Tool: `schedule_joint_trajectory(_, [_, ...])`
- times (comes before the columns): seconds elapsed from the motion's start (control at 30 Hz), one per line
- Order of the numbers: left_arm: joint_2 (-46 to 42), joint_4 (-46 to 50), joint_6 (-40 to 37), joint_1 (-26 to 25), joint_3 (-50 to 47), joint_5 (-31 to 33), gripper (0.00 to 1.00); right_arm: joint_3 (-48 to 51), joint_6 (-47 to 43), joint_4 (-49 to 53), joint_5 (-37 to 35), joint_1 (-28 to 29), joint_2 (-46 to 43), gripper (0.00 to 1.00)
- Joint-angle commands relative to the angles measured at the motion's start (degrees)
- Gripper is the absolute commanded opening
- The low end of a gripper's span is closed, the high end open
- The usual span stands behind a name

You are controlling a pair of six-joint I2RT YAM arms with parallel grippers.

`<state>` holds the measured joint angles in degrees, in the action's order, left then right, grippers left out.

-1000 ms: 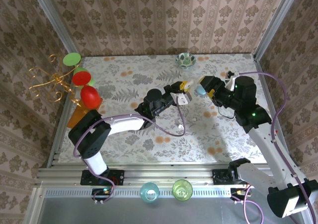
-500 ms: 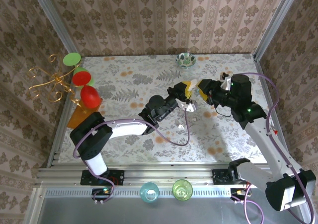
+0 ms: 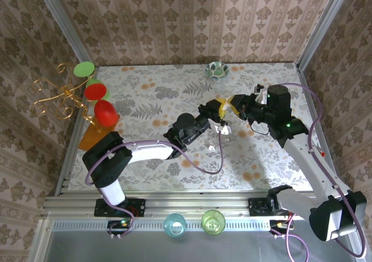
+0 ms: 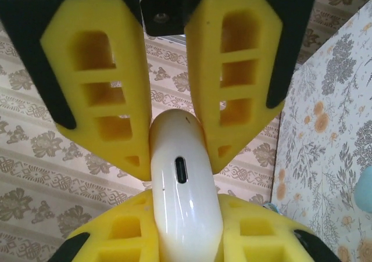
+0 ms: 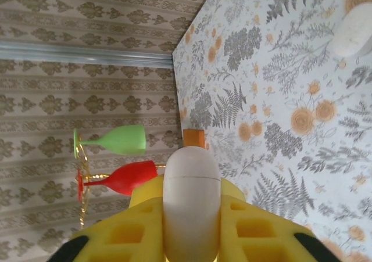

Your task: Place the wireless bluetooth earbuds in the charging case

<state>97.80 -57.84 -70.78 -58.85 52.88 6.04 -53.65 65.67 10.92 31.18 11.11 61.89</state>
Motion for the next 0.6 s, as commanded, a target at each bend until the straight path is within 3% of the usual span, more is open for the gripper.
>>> schedule_joint_trajectory(0.0, [-0.4, -2.6, -0.38, -0.56, -0.01, 0.25, 0.0, -0.85, -1.8, 0.14, 0.35, -0.23, 0.48, 0.12])
schedule_joint_trajectory(0.07, [-0.48, -2.46, 0.47, -0.56, -0.01, 0.56, 0.14, -0.5, -3.08, -0.74, 0.12, -0.22, -0.08, 0.09])
schedule_joint_trajectory(0.17, [-0.69, -2.03, 8.04, -1.03, 1.64, 5.15, 0.57, -0.01, -6.43, -2.44, -0.54, -0.28, -1.13, 0.07])
schedule_joint_trajectory(0.23, [-1.29, -0.97, 13.13, -1.73, 2.83, 9.09, 0.72, -0.4, -9.23, -2.82, -1.05, -0.42, -1.62, 0.07])
schedule_joint_trajectory(0.47, [-6.06, 6.19, 27.61, -1.7, 0.62, 8.84, 0.91, -1.97, -21.32, -5.43, -3.73, -0.57, -3.74, 0.06])
schedule_joint_trajectory(0.57, [-10.07, 14.66, 37.9, -0.43, 0.22, 1.42, 0.95, -1.9, -26.68, -7.25, -4.63, -0.57, -5.46, 0.04])
